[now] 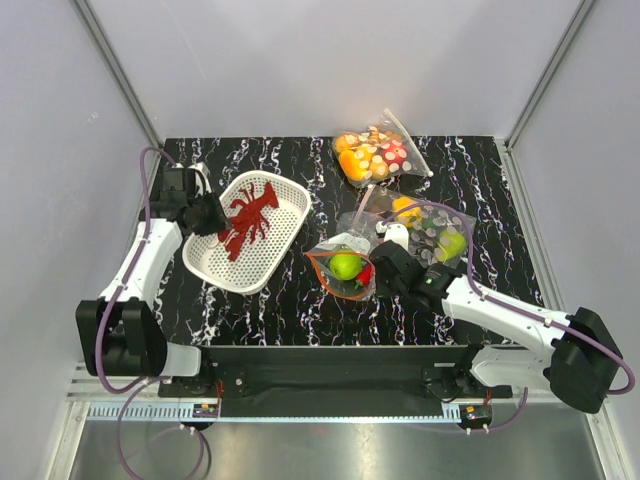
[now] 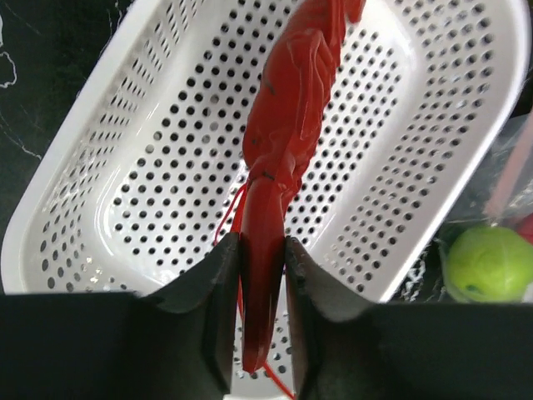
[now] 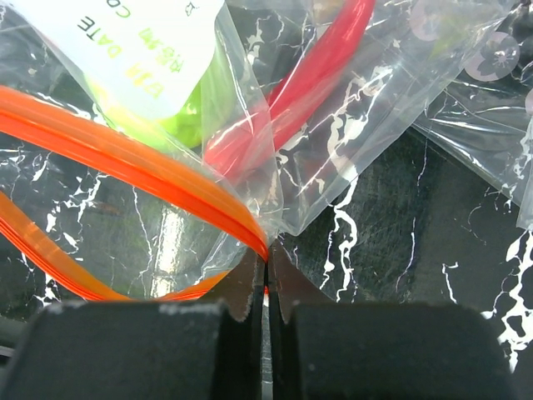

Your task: Open the zip-top bag and remove the fake food

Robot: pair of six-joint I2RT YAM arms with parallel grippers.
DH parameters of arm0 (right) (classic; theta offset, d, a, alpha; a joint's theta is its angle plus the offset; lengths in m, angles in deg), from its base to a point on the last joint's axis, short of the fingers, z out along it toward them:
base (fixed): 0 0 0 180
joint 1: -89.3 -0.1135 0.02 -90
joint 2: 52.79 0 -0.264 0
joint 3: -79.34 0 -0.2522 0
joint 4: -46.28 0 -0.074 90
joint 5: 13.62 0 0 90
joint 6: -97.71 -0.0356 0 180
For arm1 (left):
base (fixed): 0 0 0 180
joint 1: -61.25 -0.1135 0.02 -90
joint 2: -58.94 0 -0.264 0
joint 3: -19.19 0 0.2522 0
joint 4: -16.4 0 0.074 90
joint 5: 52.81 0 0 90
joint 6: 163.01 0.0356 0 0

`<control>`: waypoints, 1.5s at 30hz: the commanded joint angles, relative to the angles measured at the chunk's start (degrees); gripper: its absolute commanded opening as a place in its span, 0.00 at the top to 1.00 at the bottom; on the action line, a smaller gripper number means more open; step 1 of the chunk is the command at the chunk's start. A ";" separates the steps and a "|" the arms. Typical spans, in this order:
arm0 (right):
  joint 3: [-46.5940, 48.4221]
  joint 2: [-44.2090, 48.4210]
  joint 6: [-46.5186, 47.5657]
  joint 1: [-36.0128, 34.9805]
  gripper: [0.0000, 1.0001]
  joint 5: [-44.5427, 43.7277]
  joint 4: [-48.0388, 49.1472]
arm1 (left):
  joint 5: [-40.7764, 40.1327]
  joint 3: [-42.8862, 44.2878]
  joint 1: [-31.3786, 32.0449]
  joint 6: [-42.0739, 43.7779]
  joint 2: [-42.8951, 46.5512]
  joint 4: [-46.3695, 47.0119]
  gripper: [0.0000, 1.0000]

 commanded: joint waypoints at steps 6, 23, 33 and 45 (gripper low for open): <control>1.36 -0.39 0.41 0.63 0.98 1.37 2.20 | -6.28 1.82 -0.34 2.41 3.18 0.02 0.24; 3.65 -0.48 -0.91 0.63 0.99 4.01 1.23 | -24.91 -2.05 33.91 9.89 21.46 9.42 0.18; 3.47 1.37 -1.79 0.63 0.99 5.15 1.15 | -26.25 -4.86 58.80 6.73 14.18 16.87 0.20; 1.45 4.88 -2.58 0.54 0.99 6.12 1.24 | -20.17 -6.44 59.34 6.19 0.47 27.69 0.26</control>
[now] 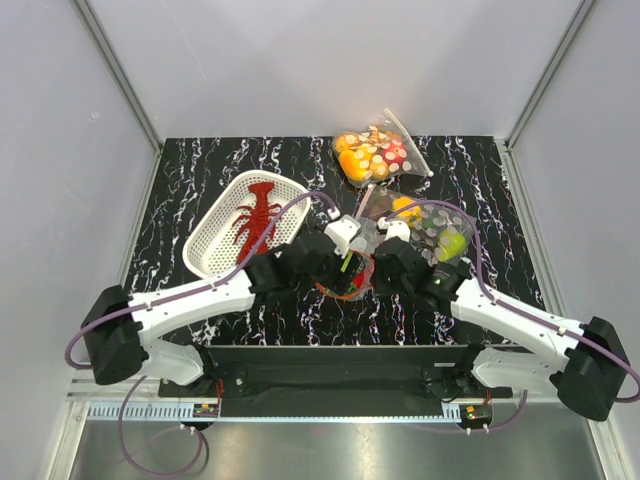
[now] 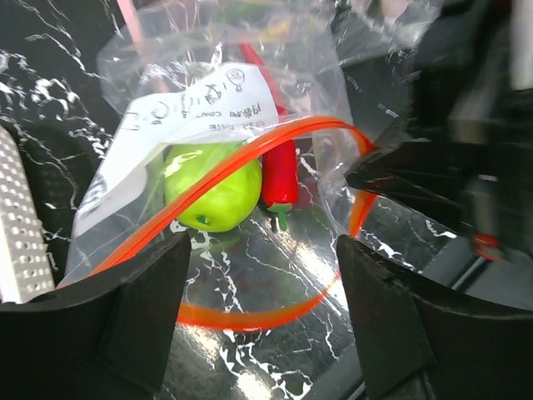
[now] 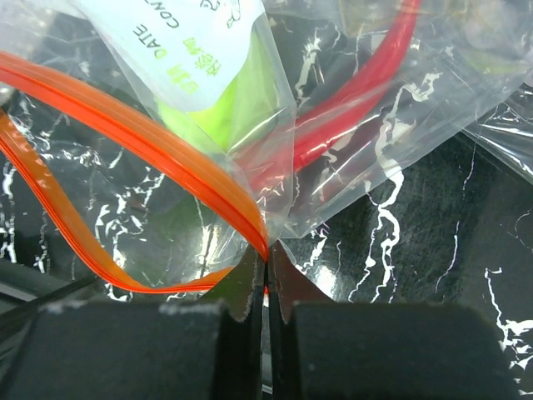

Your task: Open the zip-top bag and remove the fake food

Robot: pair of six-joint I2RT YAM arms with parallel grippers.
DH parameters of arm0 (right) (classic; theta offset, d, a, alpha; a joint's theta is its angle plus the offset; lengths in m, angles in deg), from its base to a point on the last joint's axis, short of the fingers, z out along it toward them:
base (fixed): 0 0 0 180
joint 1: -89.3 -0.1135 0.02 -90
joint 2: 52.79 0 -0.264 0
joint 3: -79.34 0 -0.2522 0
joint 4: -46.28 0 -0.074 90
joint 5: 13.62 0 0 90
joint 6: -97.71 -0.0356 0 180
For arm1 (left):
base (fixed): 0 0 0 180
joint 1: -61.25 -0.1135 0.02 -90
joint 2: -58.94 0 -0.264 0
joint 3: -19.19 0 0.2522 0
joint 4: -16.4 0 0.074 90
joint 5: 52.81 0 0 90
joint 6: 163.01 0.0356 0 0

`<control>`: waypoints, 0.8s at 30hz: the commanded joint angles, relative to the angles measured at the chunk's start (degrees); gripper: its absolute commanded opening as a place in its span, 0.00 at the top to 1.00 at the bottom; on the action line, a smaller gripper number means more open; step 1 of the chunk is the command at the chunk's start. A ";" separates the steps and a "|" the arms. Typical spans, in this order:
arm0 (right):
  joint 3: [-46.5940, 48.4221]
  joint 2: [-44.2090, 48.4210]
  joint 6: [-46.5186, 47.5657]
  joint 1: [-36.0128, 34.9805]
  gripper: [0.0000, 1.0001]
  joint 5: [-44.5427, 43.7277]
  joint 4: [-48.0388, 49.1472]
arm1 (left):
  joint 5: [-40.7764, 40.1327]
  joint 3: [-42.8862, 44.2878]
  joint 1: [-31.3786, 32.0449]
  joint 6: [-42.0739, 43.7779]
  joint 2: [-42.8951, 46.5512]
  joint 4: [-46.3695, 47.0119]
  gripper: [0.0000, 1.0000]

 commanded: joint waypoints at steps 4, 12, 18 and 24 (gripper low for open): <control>-0.76 3.07 -0.96 0.63 0.99 1.29 1.50 | 0.02 -0.21 0.09 0.80 -5.02 9.29 0.30; -3.05 2.99 -1.75 0.63 0.99 4.10 4.66 | -2.27 -3.55 -3.24 1.06 -9.50 17.02 0.26; -4.37 3.25 -1.49 0.63 0.98 5.85 6.42 | -2.62 -5.14 -5.19 3.35 -12.13 23.17 0.19; -5.86 2.46 -1.23 0.63 0.98 7.35 8.26 | -0.69 -4.43 -6.76 5.37 -16.61 26.95 0.15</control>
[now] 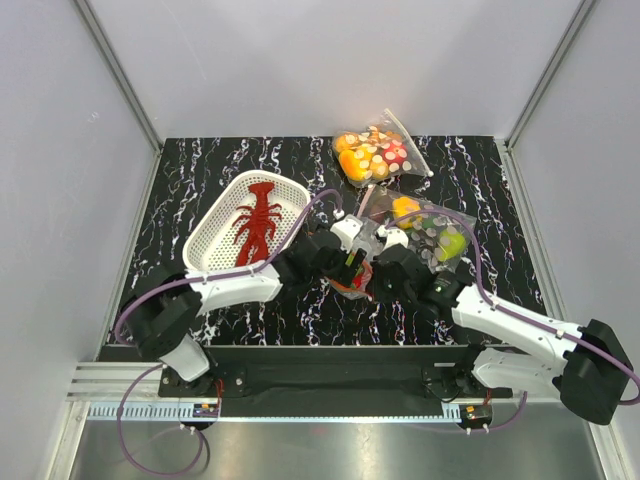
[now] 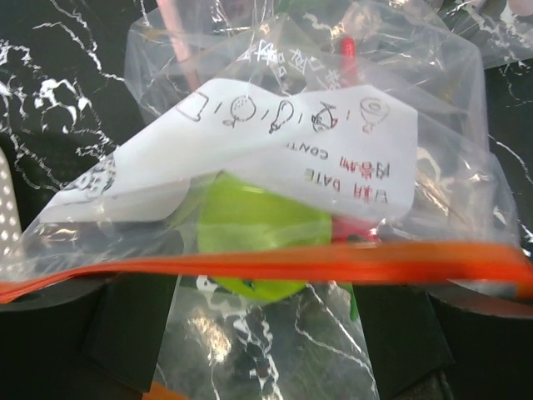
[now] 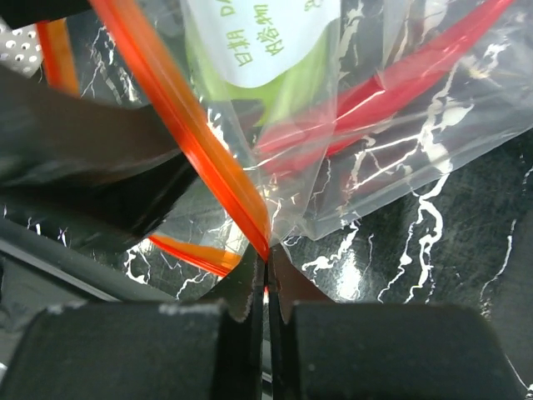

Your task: Open the zip-top bag and remove the fake food

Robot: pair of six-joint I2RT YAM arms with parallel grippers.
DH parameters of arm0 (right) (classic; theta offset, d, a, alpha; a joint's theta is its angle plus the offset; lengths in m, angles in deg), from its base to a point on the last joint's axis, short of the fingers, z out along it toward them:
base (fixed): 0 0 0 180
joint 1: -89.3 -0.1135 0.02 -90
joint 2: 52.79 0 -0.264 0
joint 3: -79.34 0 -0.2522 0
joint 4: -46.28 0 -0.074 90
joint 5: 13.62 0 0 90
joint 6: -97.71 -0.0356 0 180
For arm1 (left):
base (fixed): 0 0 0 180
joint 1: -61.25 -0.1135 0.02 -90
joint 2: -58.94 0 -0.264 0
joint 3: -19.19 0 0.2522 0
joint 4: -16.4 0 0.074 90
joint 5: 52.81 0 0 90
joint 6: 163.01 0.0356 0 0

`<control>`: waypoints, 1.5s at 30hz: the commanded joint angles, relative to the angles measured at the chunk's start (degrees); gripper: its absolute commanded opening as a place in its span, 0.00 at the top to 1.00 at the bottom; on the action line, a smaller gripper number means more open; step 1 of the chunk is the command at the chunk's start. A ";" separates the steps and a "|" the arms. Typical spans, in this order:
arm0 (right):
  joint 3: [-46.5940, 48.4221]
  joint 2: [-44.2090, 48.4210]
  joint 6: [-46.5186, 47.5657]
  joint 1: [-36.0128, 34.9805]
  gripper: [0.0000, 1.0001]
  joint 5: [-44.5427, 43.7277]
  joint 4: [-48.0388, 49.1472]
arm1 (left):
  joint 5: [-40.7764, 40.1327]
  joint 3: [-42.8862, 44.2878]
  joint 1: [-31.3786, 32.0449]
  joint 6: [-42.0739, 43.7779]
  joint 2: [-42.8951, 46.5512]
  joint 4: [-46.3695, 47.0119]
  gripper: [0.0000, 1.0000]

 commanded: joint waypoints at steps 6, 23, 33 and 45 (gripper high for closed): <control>-0.71 -1.88 0.28 0.45 0.98 2.70 5.17 | 2.10 0.52 -3.15 1.92 -4.68 9.70 0.14; -0.79 -3.55 -0.16 0.37 0.98 0.77 5.35 | 6.85 -1.23 -4.03 1.83 -6.54 9.80 0.55; 1.05 -3.90 -0.77 0.54 0.98 -4.59 0.78 | 15.80 -2.81 -3.94 2.09 4.45 5.58 0.74; 1.67 -3.55 -1.12 0.45 0.98 -5.56 -0.45 | 22.84 -3.52 -3.86 1.31 12.62 -4.09 0.74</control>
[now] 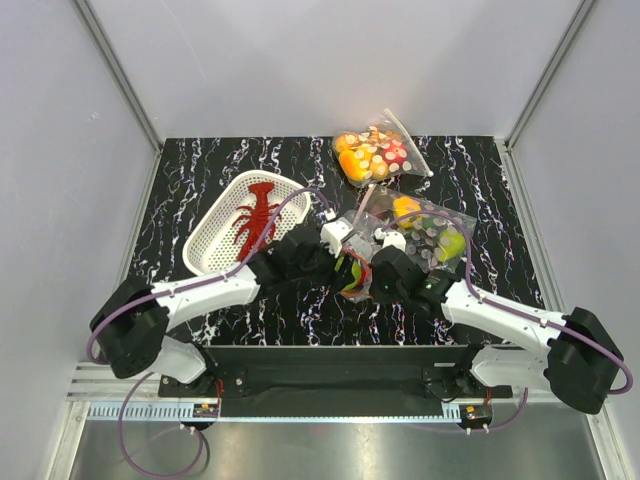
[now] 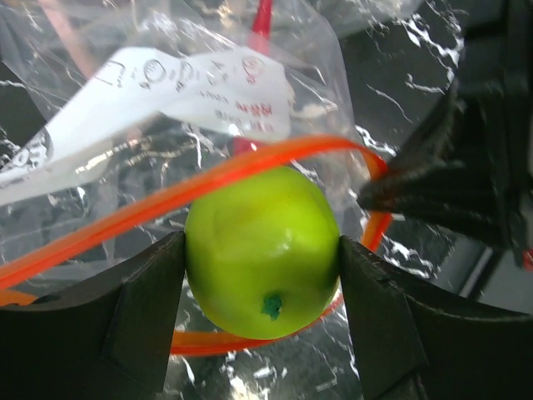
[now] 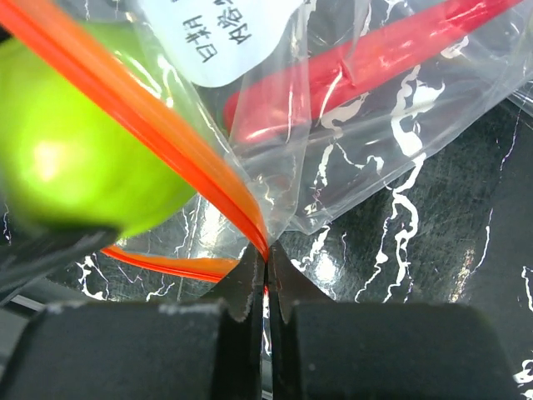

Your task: Open the zip-top bag and remove the fake food

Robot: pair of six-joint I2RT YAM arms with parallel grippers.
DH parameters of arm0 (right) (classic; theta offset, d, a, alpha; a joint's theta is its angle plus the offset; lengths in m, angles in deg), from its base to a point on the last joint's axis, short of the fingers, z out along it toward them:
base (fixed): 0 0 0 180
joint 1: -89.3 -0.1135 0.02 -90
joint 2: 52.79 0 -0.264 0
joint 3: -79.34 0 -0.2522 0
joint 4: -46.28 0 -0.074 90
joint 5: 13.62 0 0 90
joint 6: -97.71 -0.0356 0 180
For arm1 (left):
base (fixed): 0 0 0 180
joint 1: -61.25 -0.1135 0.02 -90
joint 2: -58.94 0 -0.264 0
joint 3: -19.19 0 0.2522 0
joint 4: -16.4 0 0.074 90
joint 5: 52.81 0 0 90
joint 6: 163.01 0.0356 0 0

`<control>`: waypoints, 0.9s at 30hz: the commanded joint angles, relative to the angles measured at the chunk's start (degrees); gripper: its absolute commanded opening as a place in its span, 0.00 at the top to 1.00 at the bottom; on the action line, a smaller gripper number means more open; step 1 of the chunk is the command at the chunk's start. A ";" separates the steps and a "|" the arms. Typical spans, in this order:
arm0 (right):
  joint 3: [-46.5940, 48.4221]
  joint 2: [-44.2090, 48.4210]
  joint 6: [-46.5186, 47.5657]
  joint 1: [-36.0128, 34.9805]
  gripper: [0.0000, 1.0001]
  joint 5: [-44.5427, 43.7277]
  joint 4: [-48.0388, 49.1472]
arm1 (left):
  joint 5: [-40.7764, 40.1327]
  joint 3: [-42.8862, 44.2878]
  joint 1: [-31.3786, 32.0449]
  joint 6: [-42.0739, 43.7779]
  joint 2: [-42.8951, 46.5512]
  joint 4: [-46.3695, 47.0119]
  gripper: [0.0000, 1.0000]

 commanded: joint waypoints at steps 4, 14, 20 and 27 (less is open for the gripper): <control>2.08 1.33 -0.75 0.45 0.98 -2.69 -0.63 | 4.93 -2.28 -0.32 -0.49 10.22 -4.36 0.74; 2.08 0.88 -0.84 0.37 0.99 -2.34 -0.10 | 7.13 -5.36 -0.58 -4.27 25.51 -10.08 0.75; 1.56 1.33 -0.93 0.45 0.98 -2.08 0.16 | -1.31 -3.70 -6.80 -4.71 30.97 -14.56 0.81; 1.12 1.06 -1.02 0.45 0.98 -1.38 0.86 | -14.18 2.71 -17.62 -5.68 29.40 -19.38 0.78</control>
